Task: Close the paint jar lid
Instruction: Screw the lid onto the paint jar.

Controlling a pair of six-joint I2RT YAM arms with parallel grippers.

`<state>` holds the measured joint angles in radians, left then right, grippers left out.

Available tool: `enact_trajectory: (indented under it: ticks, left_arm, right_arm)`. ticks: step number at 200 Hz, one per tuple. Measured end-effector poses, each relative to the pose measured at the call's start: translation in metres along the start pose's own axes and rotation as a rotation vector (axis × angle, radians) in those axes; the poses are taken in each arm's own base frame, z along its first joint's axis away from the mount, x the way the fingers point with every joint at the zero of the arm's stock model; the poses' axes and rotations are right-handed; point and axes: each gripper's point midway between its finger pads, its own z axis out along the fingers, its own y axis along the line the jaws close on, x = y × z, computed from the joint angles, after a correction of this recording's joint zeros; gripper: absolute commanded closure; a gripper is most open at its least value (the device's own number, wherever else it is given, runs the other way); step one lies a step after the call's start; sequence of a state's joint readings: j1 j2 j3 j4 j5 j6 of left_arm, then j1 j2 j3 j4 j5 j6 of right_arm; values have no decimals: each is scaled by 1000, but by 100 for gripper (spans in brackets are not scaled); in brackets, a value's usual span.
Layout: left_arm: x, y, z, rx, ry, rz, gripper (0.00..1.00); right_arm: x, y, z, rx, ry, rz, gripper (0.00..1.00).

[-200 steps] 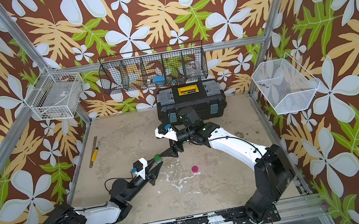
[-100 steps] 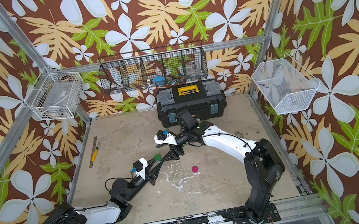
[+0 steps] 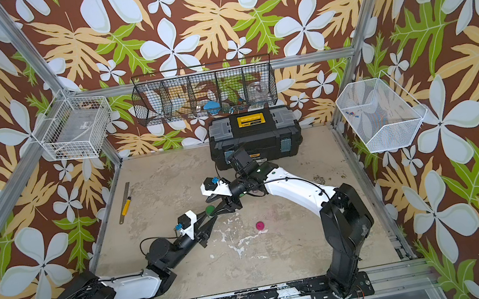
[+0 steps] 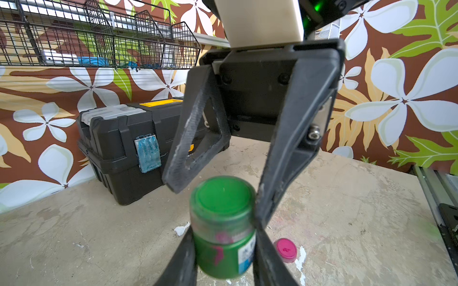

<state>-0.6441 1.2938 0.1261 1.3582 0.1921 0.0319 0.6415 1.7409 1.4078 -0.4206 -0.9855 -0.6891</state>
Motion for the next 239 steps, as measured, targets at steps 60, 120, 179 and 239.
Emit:
enact_trajectory:
  ticks: [60, 120, 179, 239]
  left_arm:
    - [1, 0, 0, 1, 3, 0, 88]
    - [-4, -2, 0, 12, -15, 3, 88]
    - [-8, -1, 0, 8, -29, 6, 88]
    - [-1, -1, 1, 7, -7, 1, 88]
  right_arm:
    - [0, 8, -1, 44, 30, 9, 78]
    - [-6, 13, -4, 263, 13, 123, 82]
    - [-8, 10, -7, 549, 2, 298, 91]
    - [-4, 12, 0, 867, 27, 418, 87]
